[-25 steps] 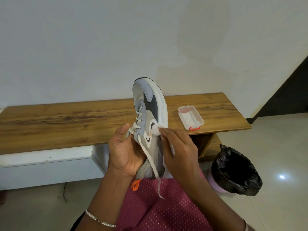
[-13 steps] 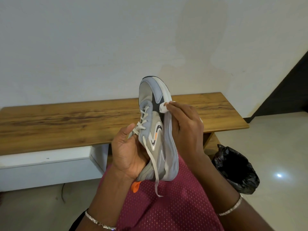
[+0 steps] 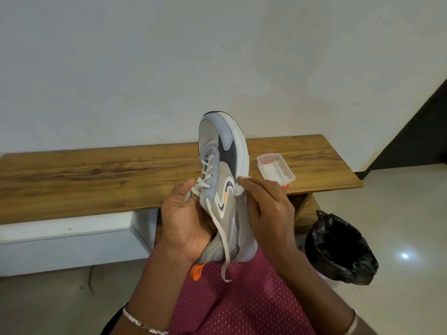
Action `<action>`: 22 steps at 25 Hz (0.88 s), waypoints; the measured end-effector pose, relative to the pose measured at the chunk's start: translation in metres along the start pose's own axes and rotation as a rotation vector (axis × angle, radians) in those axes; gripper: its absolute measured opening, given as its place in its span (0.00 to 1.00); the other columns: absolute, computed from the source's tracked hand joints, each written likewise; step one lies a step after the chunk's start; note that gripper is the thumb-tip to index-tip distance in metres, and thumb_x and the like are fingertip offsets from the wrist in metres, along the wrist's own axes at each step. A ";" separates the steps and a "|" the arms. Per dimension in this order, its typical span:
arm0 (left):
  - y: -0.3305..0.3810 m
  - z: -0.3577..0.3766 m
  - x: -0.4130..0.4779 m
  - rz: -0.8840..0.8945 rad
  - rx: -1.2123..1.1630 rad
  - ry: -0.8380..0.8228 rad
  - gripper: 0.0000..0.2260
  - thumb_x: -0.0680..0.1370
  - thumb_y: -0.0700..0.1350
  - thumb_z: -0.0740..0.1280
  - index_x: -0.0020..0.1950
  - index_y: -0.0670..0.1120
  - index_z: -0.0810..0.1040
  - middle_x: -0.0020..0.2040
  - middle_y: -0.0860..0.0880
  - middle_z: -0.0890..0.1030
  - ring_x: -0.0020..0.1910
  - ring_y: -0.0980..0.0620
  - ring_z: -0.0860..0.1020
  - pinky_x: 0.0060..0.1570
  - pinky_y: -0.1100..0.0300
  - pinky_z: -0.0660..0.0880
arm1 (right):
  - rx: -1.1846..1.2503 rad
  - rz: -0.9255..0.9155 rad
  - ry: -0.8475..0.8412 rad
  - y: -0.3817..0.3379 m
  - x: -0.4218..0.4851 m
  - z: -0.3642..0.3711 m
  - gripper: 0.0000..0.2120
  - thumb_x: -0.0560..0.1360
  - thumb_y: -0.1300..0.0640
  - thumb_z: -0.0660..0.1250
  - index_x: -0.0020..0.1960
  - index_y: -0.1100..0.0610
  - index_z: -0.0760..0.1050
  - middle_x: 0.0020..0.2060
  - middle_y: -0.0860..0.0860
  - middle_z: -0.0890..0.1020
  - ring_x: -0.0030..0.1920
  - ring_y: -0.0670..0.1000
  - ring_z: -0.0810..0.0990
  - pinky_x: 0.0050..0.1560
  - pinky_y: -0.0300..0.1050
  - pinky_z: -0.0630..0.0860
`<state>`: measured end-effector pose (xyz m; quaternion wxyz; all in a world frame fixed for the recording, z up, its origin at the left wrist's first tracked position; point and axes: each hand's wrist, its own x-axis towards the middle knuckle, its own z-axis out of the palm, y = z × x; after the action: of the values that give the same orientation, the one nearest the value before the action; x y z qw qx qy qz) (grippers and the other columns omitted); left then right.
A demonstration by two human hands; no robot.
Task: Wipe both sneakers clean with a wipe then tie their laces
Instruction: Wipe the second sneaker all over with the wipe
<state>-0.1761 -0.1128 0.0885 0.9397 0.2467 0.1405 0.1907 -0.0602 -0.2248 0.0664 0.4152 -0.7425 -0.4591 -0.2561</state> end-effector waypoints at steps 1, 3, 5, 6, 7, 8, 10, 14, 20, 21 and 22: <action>0.000 0.003 -0.001 0.001 0.013 0.004 0.30 0.74 0.56 0.61 0.73 0.43 0.74 0.67 0.40 0.78 0.61 0.41 0.79 0.64 0.47 0.75 | 0.000 0.003 0.015 0.000 0.009 0.001 0.10 0.76 0.65 0.71 0.58 0.61 0.83 0.51 0.55 0.84 0.51 0.51 0.81 0.52 0.39 0.77; 0.000 0.006 -0.003 -0.001 0.026 -0.004 0.29 0.74 0.55 0.61 0.72 0.43 0.76 0.66 0.41 0.79 0.60 0.42 0.80 0.61 0.48 0.77 | 0.006 -0.016 0.047 0.000 0.030 0.002 0.10 0.77 0.63 0.70 0.57 0.61 0.83 0.49 0.54 0.85 0.50 0.51 0.80 0.50 0.35 0.73; 0.000 0.007 -0.007 -0.024 0.036 -0.029 0.28 0.74 0.55 0.61 0.70 0.44 0.79 0.65 0.42 0.80 0.59 0.43 0.80 0.60 0.48 0.78 | 0.022 -0.020 0.072 -0.002 0.046 0.003 0.09 0.77 0.63 0.70 0.56 0.60 0.83 0.48 0.54 0.84 0.49 0.51 0.80 0.49 0.36 0.72; -0.001 0.008 -0.008 -0.036 0.039 -0.041 0.27 0.74 0.55 0.61 0.68 0.44 0.80 0.64 0.42 0.80 0.58 0.43 0.81 0.59 0.48 0.79 | 0.033 -0.010 0.079 -0.004 0.051 0.003 0.08 0.78 0.64 0.69 0.56 0.59 0.82 0.48 0.53 0.84 0.49 0.52 0.80 0.47 0.37 0.73; -0.003 0.010 -0.009 -0.041 0.043 -0.050 0.26 0.74 0.54 0.61 0.67 0.44 0.80 0.63 0.42 0.81 0.57 0.44 0.82 0.57 0.49 0.81 | 0.044 0.009 0.080 -0.005 0.055 0.004 0.08 0.78 0.64 0.69 0.56 0.58 0.82 0.48 0.52 0.84 0.48 0.52 0.79 0.45 0.39 0.73; -0.004 0.011 -0.010 -0.037 0.055 -0.060 0.26 0.74 0.53 0.63 0.68 0.44 0.80 0.62 0.42 0.81 0.57 0.44 0.82 0.56 0.49 0.80 | 0.055 0.033 0.076 -0.006 0.056 0.004 0.08 0.78 0.64 0.68 0.55 0.58 0.82 0.48 0.52 0.83 0.48 0.52 0.79 0.44 0.41 0.73; -0.007 0.012 -0.008 -0.014 0.076 -0.077 0.30 0.72 0.51 0.67 0.73 0.43 0.75 0.64 0.42 0.79 0.60 0.43 0.80 0.62 0.48 0.78 | 0.096 0.062 0.048 -0.006 0.052 0.003 0.06 0.78 0.64 0.67 0.52 0.58 0.81 0.47 0.52 0.82 0.46 0.51 0.79 0.42 0.42 0.74; -0.006 0.010 -0.003 0.004 0.043 -0.064 0.29 0.76 0.53 0.62 0.75 0.44 0.72 0.65 0.41 0.78 0.61 0.42 0.78 0.65 0.46 0.74 | 0.294 0.077 -0.162 -0.012 0.018 -0.006 0.07 0.77 0.65 0.67 0.52 0.58 0.81 0.48 0.50 0.80 0.47 0.46 0.78 0.42 0.36 0.76; -0.006 0.010 0.000 -0.021 0.022 -0.038 0.29 0.78 0.57 0.60 0.75 0.44 0.72 0.64 0.41 0.75 0.65 0.42 0.72 0.73 0.45 0.63 | 0.296 -0.021 -0.259 -0.032 -0.012 -0.019 0.07 0.78 0.62 0.69 0.54 0.59 0.83 0.47 0.51 0.80 0.47 0.49 0.79 0.45 0.43 0.77; -0.007 0.011 -0.001 -0.024 0.023 -0.029 0.30 0.78 0.58 0.60 0.77 0.44 0.70 0.64 0.41 0.73 0.66 0.42 0.69 0.75 0.45 0.60 | 0.290 -0.032 -0.258 -0.034 -0.008 -0.017 0.06 0.78 0.62 0.69 0.53 0.60 0.83 0.47 0.51 0.80 0.47 0.49 0.80 0.45 0.43 0.77; -0.009 0.011 -0.001 -0.024 0.018 -0.018 0.31 0.78 0.58 0.61 0.77 0.44 0.68 0.63 0.41 0.73 0.67 0.43 0.68 0.76 0.46 0.58 | 0.285 -0.042 -0.256 -0.037 -0.004 -0.016 0.07 0.77 0.62 0.69 0.53 0.60 0.83 0.47 0.52 0.81 0.47 0.50 0.80 0.46 0.44 0.78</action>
<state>-0.1703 -0.1249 0.0935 0.9408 0.2551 0.1368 0.1761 -0.0945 -0.2315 0.0859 0.4487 -0.6930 -0.5552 -0.1008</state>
